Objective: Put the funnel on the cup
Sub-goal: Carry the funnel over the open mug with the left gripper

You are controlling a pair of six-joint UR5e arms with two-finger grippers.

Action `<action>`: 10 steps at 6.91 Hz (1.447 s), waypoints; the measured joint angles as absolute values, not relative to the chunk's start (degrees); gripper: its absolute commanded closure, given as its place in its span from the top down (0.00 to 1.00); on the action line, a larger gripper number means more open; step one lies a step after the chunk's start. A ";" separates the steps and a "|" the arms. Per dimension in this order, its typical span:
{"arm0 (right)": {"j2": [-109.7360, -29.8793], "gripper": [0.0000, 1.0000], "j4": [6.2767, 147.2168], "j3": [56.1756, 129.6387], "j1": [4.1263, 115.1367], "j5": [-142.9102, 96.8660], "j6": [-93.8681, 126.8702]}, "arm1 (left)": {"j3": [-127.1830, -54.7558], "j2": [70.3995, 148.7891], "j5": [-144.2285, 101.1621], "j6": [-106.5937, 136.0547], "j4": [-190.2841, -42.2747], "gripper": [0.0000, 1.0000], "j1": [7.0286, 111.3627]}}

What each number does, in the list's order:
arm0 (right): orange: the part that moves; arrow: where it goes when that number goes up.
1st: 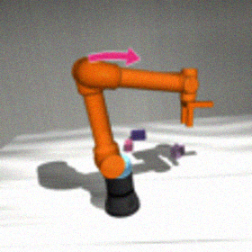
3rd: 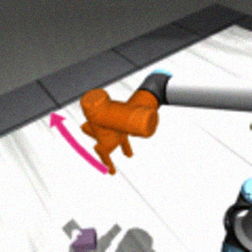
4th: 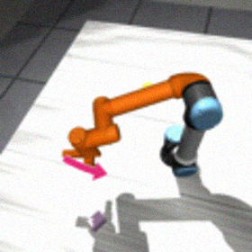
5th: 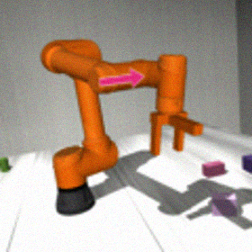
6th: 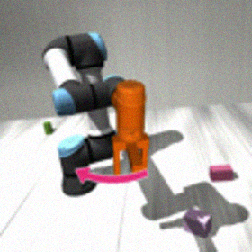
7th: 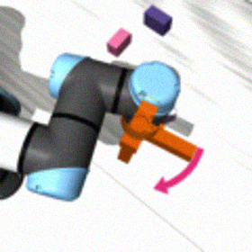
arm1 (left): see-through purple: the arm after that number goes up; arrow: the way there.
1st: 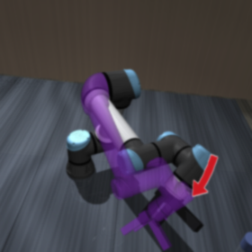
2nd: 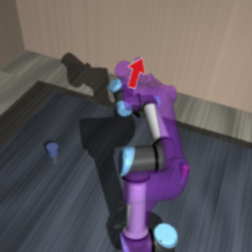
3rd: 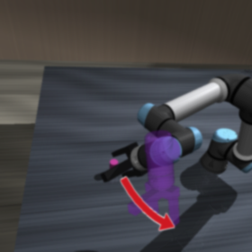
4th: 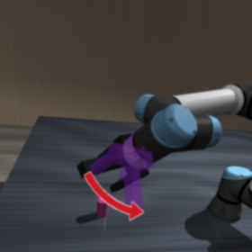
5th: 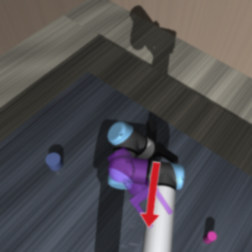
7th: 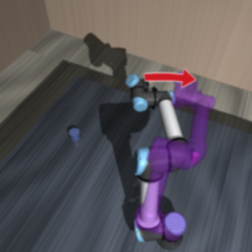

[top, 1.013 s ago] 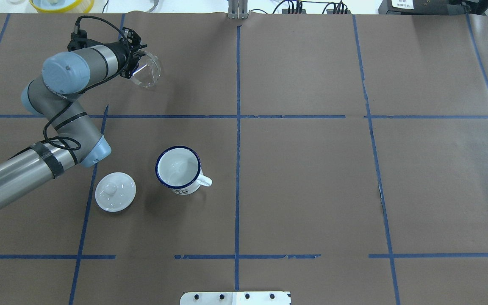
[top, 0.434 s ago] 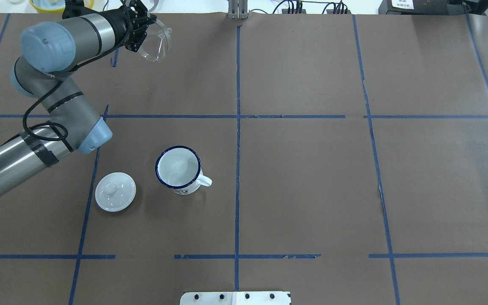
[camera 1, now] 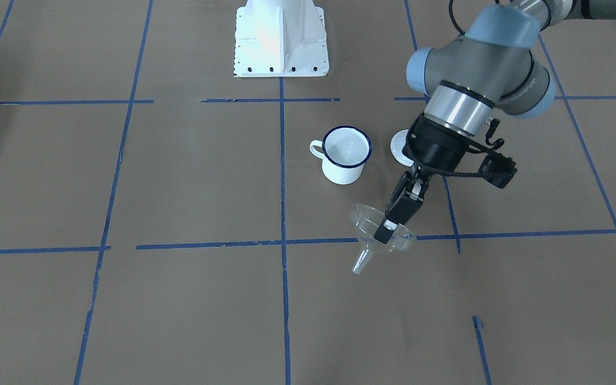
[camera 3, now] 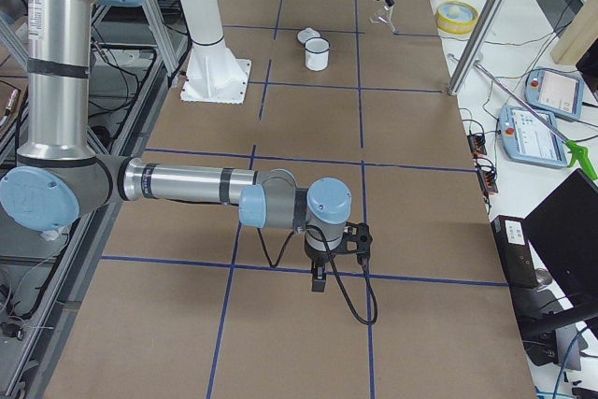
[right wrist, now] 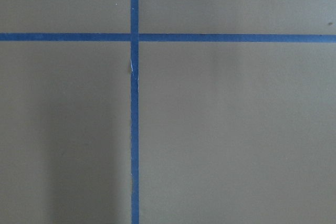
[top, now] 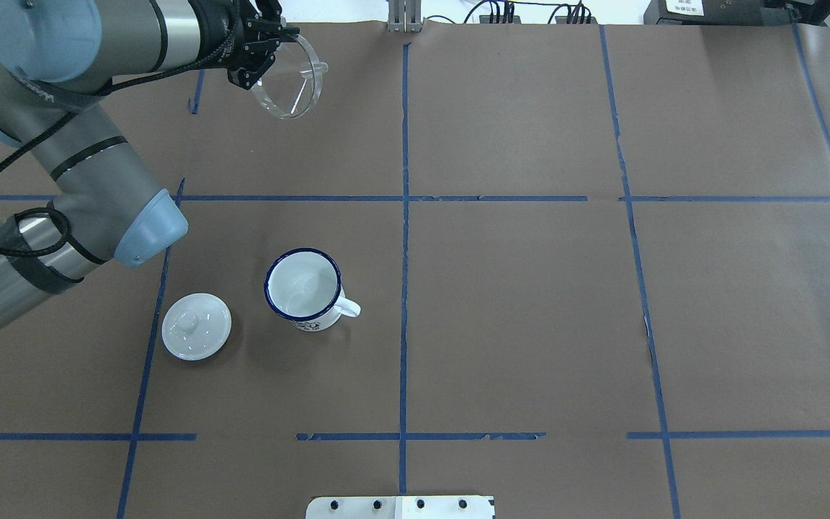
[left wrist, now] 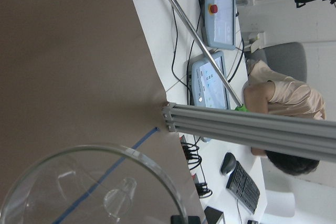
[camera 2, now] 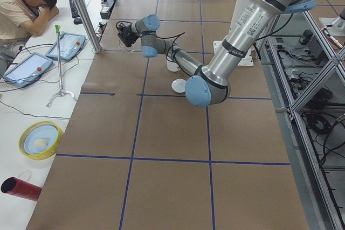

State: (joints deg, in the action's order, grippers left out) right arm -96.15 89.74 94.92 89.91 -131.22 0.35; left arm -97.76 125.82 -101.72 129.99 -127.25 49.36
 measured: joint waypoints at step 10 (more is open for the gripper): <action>-96.15 1.00 89.74 94.92 89.91 -131.22 0.35 | -101.51 138.73 -114.84 89.75 -64.86 0.00 38.20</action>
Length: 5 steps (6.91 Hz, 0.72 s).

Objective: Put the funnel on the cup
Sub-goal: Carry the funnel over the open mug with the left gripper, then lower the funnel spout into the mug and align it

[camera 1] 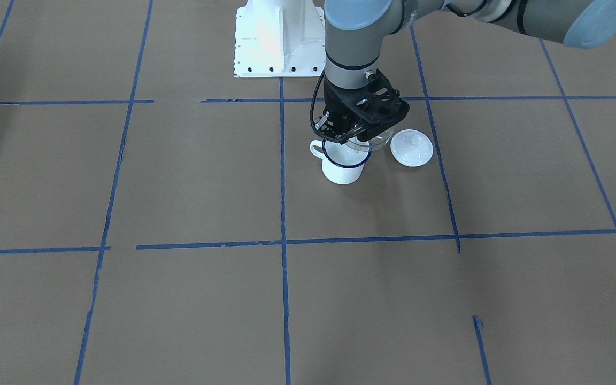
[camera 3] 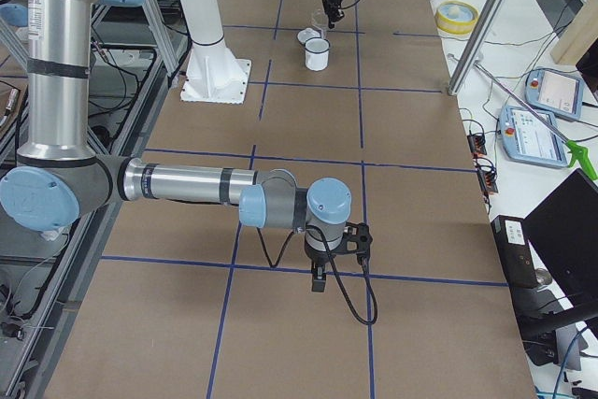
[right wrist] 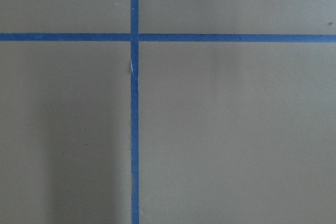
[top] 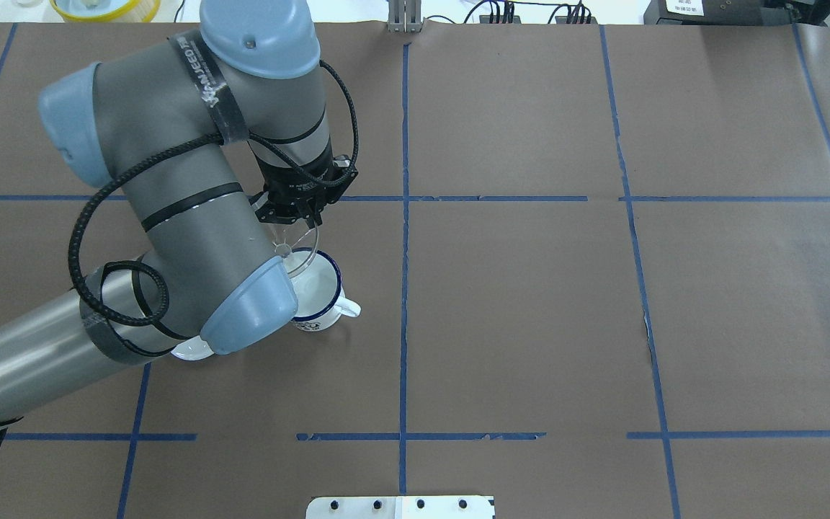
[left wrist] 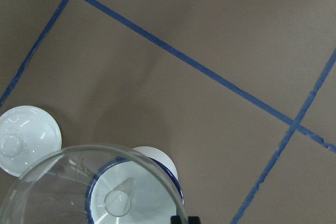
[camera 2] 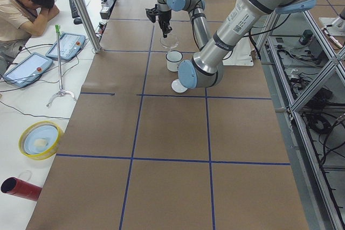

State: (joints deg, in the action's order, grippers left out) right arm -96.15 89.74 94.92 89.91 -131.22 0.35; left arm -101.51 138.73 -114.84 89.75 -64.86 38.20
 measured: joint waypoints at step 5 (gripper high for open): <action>-96.15 1.00 89.74 94.92 89.91 -131.22 0.35 | -95.95 136.99 -114.39 89.39 -71.97 0.00 33.76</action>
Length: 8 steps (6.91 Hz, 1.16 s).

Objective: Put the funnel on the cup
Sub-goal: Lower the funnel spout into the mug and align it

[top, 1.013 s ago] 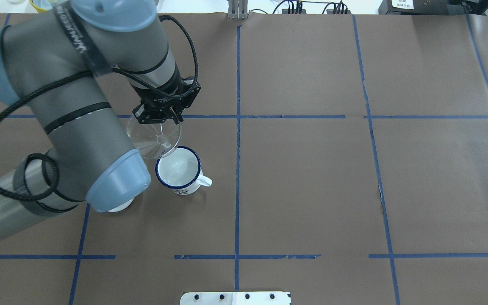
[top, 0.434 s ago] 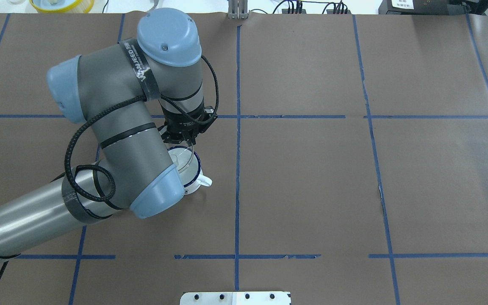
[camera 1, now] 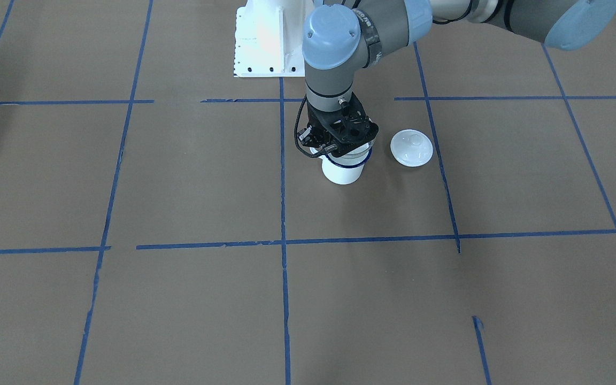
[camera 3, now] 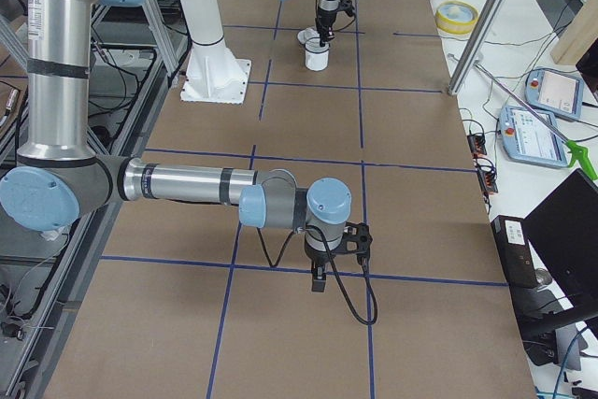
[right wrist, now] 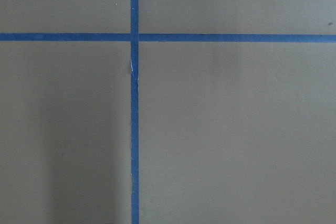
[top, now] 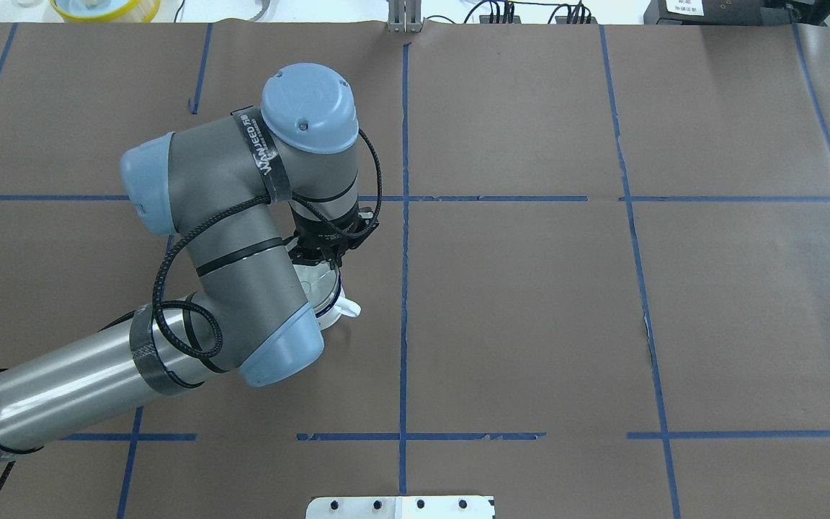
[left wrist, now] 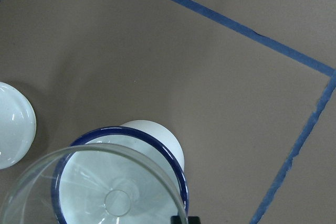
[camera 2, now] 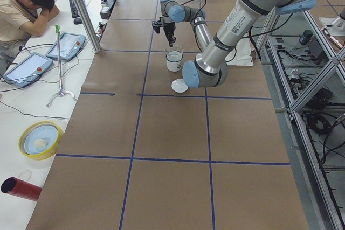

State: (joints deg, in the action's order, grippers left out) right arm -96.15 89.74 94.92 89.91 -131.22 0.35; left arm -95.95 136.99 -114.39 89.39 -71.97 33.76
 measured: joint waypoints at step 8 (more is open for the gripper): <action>-96.15 1.00 89.74 94.92 89.91 -131.22 0.35 | -96.13 135.22 -114.18 89.38 -75.67 0.00 32.97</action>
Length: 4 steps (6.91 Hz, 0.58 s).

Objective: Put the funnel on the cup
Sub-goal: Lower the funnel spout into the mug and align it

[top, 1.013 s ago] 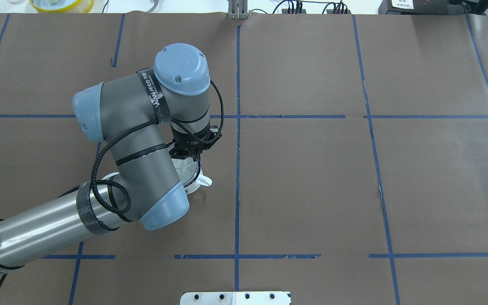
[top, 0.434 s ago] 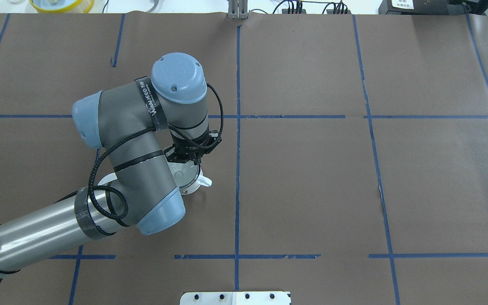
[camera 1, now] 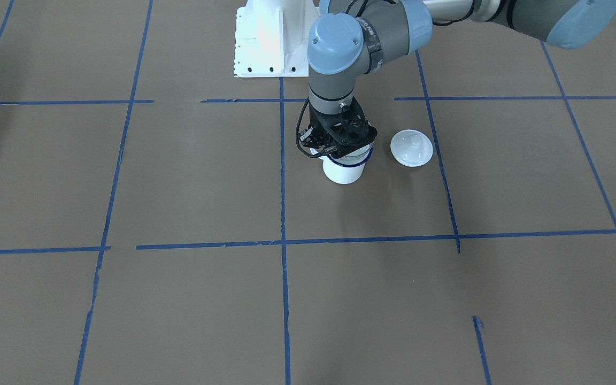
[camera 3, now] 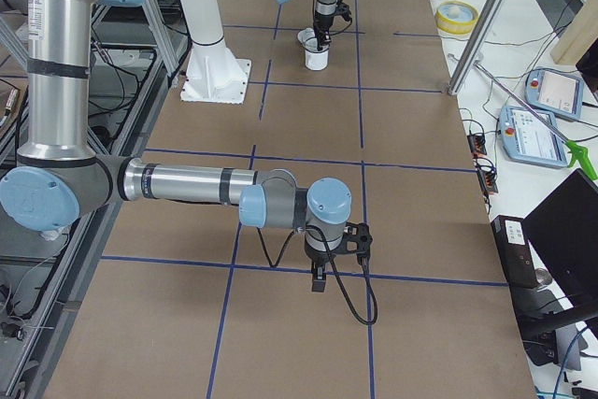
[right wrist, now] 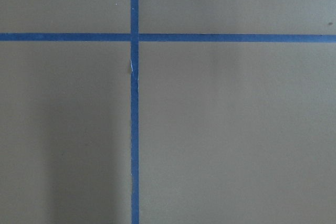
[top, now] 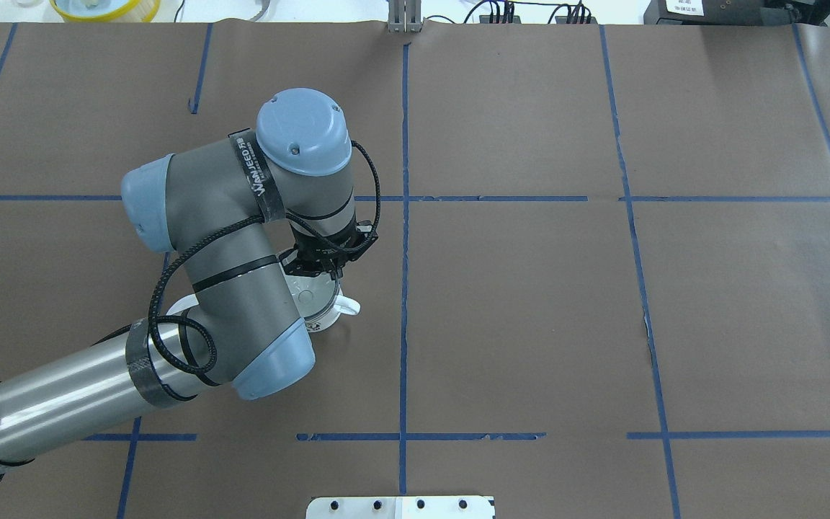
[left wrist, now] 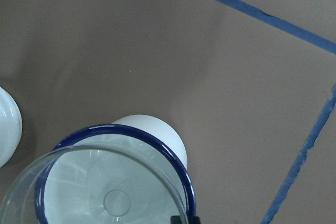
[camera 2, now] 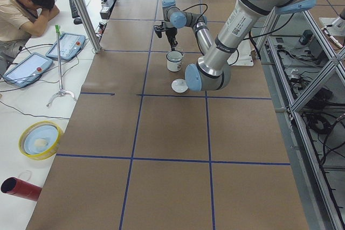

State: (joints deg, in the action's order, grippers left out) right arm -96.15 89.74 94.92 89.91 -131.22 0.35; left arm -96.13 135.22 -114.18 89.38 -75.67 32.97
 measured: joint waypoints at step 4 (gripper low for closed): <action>-96.15 1.00 89.74 94.92 89.91 -131.22 0.35 | -96.10 135.19 -114.15 89.30 -75.70 0.00 33.96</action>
